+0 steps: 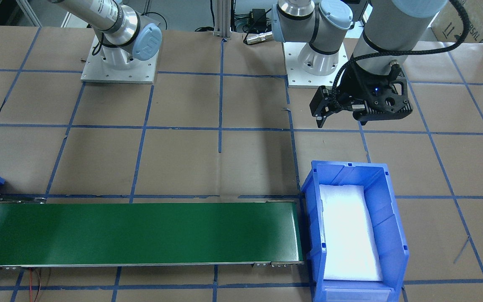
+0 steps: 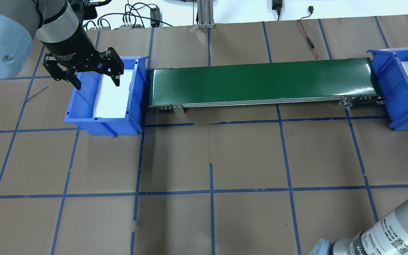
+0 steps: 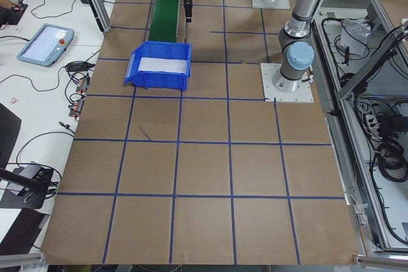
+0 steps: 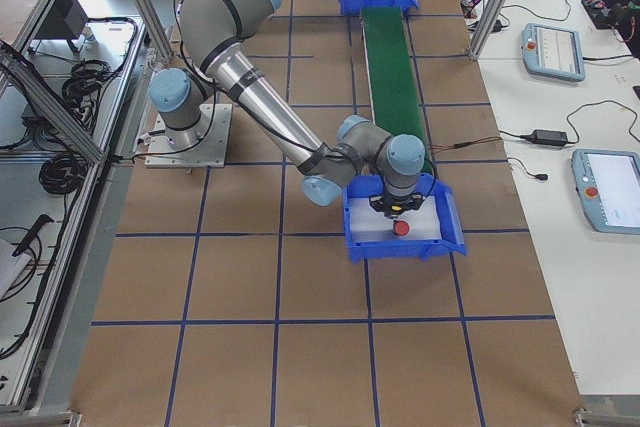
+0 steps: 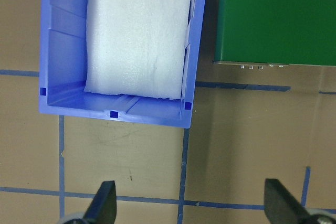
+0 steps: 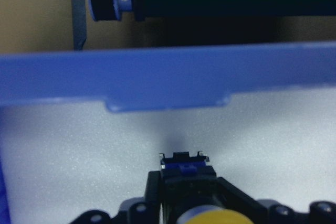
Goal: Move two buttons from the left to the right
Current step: 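Carry the yellow button over the blue bin beside the red button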
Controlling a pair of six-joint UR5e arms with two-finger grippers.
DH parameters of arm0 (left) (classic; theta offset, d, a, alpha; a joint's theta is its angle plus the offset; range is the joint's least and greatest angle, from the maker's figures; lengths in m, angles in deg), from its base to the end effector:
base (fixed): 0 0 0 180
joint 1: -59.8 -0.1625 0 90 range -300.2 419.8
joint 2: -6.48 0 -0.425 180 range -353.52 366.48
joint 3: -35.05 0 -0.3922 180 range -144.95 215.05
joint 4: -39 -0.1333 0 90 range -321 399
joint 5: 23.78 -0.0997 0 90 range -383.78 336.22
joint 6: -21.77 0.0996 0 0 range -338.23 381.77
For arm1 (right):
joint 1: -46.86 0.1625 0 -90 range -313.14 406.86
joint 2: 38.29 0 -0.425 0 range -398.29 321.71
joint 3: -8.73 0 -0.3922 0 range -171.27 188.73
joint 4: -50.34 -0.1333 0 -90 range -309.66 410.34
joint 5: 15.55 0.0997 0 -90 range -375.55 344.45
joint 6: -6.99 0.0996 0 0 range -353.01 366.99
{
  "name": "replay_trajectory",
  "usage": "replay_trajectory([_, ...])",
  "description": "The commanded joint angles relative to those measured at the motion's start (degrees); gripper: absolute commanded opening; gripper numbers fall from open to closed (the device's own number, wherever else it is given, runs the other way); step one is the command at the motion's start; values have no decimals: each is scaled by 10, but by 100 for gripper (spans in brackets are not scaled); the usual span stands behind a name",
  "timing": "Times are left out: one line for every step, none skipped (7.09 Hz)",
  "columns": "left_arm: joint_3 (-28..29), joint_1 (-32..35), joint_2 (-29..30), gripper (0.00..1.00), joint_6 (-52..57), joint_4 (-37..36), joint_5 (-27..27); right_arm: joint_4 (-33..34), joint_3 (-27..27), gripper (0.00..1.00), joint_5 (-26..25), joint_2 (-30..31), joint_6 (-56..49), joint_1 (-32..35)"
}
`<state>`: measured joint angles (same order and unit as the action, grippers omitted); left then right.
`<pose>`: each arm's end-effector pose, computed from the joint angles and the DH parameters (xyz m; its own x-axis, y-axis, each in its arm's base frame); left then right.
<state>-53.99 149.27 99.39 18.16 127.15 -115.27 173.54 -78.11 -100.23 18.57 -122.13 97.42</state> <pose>-0.1260 -0.5143 0.4739 -0.9971 -0.0721 -0.0261 -0.0722 0.9974 0.0001 -0.3201 -0.6135 0.2290 -0.0048 -0.9948 0.1020 -0.9993 0.0011 -0.0364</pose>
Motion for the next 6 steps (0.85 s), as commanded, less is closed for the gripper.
replay_trajectory([0, 0, 0, 100, 0, -1, 0, 4, -4, 2, 0, 0, 2, 0])
replay_trajectory([0, 0, 0, 100, 0, 0, 0, 4, -4, 11, 0, 2, 3, 1])
replay_trajectory([0, -1, 0, 100, 0, 0, 0, -1, -4, 87, 7, 3, 3, 1])
replay_trajectory([0, -1, 0, 100, 1, 0, 0, -2, -3, 100, 2, 7, 2, 1])
replay_trajectory([0, -2, 0, 100, 3, 0, 0, -10, -3, 100, 0, 23, 1, 1])
replay_trajectory([0, -1, 0, 100, 2, 0, -1, -51, -3, 100, -2, 53, 2, 3])
